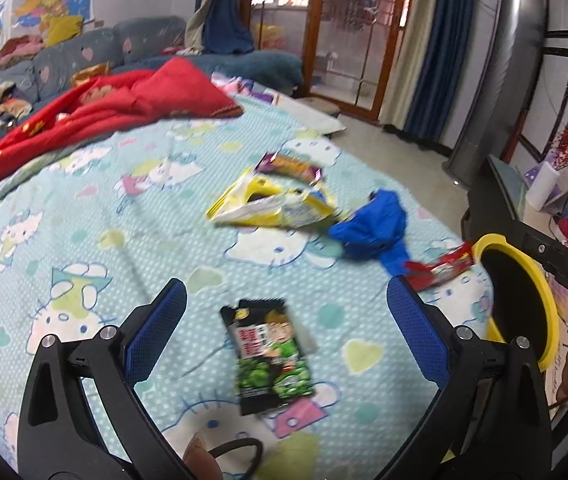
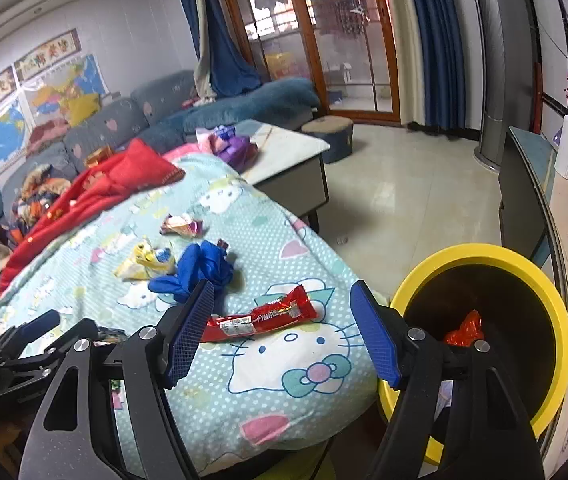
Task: Collect trash
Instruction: 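Move both open tools back over the green snack packet and red wrapper, then grasp the green snack packet with left tool while right tool grasps the red wrapper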
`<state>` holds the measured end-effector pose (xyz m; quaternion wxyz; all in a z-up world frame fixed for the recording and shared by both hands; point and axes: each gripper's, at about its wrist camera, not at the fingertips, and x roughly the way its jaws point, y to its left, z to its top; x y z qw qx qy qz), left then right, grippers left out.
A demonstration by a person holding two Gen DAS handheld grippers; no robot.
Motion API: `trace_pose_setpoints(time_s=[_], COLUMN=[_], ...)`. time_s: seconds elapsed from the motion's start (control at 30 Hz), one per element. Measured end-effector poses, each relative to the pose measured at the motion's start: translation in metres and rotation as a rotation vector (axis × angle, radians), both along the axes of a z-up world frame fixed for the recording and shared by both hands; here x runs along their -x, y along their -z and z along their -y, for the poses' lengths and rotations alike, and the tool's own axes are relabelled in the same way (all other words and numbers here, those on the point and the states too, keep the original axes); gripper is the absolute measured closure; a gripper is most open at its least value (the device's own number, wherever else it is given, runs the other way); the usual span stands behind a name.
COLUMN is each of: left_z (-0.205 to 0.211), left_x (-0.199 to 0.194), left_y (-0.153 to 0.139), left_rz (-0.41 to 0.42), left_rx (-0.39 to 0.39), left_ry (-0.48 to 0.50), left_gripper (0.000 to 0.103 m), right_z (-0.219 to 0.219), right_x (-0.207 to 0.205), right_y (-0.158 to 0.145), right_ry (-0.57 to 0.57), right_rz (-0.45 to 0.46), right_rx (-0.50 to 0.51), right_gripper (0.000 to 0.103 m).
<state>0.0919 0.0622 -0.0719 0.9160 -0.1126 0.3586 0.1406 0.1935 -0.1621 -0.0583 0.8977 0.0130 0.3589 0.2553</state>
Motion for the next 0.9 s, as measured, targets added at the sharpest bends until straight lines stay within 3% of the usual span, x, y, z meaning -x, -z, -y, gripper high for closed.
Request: trace_pose_setpoints(time_s=[0.4, 0.63, 0.77, 0.9], left_z=[-0.022, -0.017, -0.013, -0.014], left_x=[0.003, 0.0, -0.001, 0.0], left_y=[0.029, 0.043, 0.049, 0.049], left_rz=[-0.084, -0.119, -0.129, -0.126], left_rx=[0.06, 0.099, 0.093, 0.09], left_ry=[-0.013, 0.025, 0.032, 0.025], left_gripper=[0.013, 0.036, 0.05, 0.063], right_z=[-0.028, -0.026, -0.022, -0.02], right_x=[-0.031, -0.032, -0.032, -0.031], right_y=[0.044, 0.057, 0.059, 0.059], right_ry=[0.025, 0.018, 0.019, 0.01], right_rz=[-0.149, -0.19, -0.199, -0.2], right_rx=[0.067, 0.048, 0.039, 0.028], right_gripper=[0.036, 0.055, 0.075, 0.079])
